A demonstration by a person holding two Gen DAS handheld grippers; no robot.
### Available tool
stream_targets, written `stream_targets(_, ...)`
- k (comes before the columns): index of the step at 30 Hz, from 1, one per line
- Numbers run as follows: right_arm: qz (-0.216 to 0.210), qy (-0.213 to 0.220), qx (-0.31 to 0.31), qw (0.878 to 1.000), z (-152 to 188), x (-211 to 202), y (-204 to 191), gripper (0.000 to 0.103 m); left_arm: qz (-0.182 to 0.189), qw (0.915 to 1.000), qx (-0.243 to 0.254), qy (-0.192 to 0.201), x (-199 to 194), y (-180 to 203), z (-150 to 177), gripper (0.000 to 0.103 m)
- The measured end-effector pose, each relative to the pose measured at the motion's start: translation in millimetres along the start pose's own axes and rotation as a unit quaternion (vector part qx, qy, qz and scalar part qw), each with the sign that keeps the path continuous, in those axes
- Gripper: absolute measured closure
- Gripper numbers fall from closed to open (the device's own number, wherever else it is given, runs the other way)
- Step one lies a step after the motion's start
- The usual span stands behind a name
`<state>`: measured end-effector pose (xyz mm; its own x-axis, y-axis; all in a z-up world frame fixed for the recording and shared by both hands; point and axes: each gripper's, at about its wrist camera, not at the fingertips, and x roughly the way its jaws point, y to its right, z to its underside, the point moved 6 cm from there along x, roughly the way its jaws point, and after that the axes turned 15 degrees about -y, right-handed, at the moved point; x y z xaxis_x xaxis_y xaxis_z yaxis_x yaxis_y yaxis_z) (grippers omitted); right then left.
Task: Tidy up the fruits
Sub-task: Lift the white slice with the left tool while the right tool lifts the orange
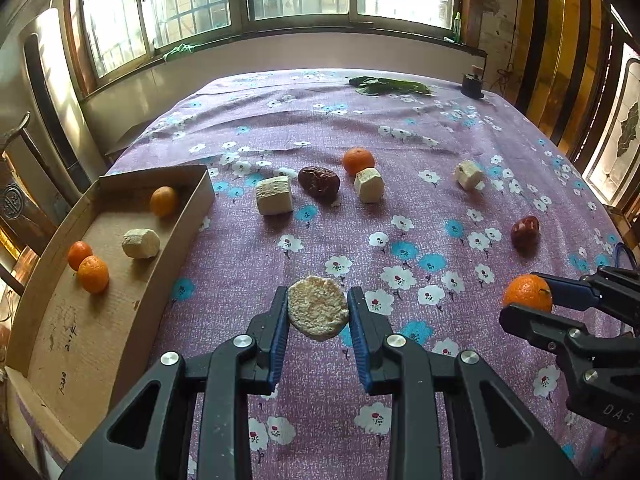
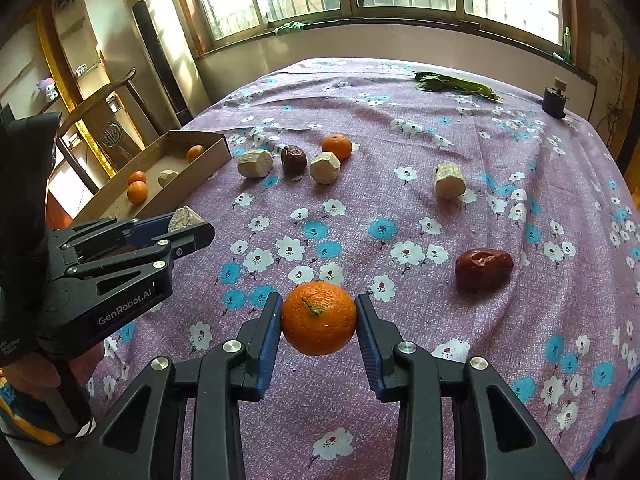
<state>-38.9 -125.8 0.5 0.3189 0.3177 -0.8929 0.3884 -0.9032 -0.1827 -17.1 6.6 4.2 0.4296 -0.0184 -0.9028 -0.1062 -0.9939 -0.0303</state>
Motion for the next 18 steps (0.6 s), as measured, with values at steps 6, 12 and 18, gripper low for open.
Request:
stream_targets(6, -0.012, -0.004, 0.003, 1.0, 1.0, 4.7, -1.4, 0.063, -0.007, 0.9999, -0.008, 0.002, -2.2, -6.2, 3.9, 0.075)
stream_targets(12, -0.017, -0.005, -0.004, 1.0, -3.4, 6.9, -8.3, 0.063, -0.017, 0.9997, -0.017, 0.008, -4.4, -14.6, 2.6, 0.075)
stream_targets(18, -0.021, -0.006, -0.012, 1.0, -11.1, 9.5, -17.4, 0.063, -0.021, 0.9994, -0.026, 0.012, -6.2, -24.9, 1.5, 0.075)
